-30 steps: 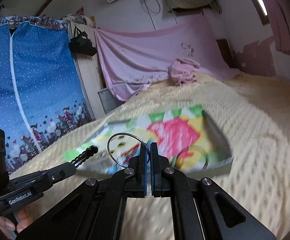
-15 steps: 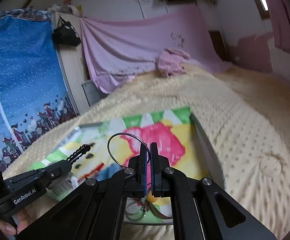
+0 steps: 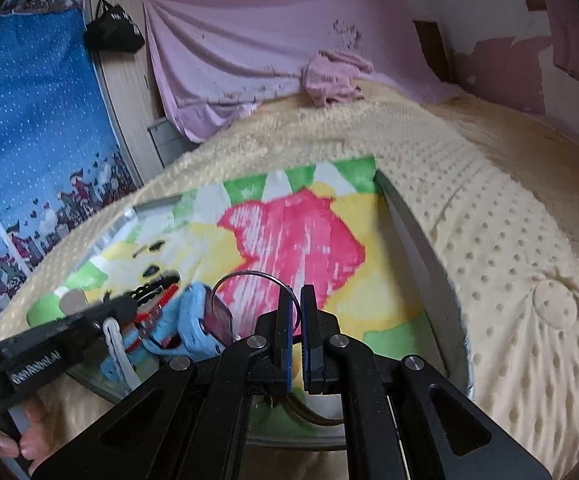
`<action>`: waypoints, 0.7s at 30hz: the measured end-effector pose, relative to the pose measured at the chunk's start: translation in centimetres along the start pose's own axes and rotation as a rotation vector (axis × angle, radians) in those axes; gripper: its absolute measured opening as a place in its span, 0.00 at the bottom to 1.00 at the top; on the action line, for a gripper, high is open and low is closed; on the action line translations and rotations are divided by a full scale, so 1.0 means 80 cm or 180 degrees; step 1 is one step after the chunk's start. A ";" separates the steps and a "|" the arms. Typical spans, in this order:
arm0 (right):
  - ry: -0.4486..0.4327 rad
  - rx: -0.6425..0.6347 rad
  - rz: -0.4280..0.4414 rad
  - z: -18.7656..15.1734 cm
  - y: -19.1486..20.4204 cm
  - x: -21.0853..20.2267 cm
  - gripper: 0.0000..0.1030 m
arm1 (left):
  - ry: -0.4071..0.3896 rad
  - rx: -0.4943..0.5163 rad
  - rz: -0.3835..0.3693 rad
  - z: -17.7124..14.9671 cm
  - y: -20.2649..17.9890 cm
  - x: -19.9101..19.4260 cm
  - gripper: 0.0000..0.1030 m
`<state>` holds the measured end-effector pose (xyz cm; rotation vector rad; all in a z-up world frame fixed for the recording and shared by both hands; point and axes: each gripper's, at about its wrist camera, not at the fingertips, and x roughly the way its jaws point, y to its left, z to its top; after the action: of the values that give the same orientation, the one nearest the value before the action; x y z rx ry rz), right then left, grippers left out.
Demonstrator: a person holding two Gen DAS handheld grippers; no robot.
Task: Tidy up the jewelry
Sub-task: 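Lower the key ring into the tray and open the left tool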
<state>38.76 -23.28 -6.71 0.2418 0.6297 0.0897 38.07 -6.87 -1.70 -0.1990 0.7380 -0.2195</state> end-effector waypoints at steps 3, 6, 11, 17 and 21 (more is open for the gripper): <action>-0.0074 0.0030 0.0016 -0.001 -0.003 -0.007 0.13 | -0.0006 0.0014 -0.0012 -0.003 0.000 -0.005 0.06; -0.0181 0.0040 -0.0005 -0.003 -0.005 -0.018 0.33 | -0.0047 0.0020 -0.0001 -0.007 0.001 -0.012 0.23; -0.0376 -0.0009 -0.0035 -0.006 -0.003 -0.042 0.37 | -0.0227 -0.0034 -0.0004 -0.011 0.004 -0.033 0.55; -0.0731 -0.0063 -0.0035 -0.014 0.000 -0.085 0.60 | -0.0515 -0.0017 0.0120 -0.020 0.012 -0.067 0.80; -0.1005 -0.0086 0.0053 -0.026 0.004 -0.119 0.75 | -0.0775 0.0011 0.0228 -0.033 0.018 -0.098 0.92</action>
<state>29.86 -24.03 -2.84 0.2292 0.3125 0.0740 30.82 -3.69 1.06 -0.1919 0.5021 -0.1255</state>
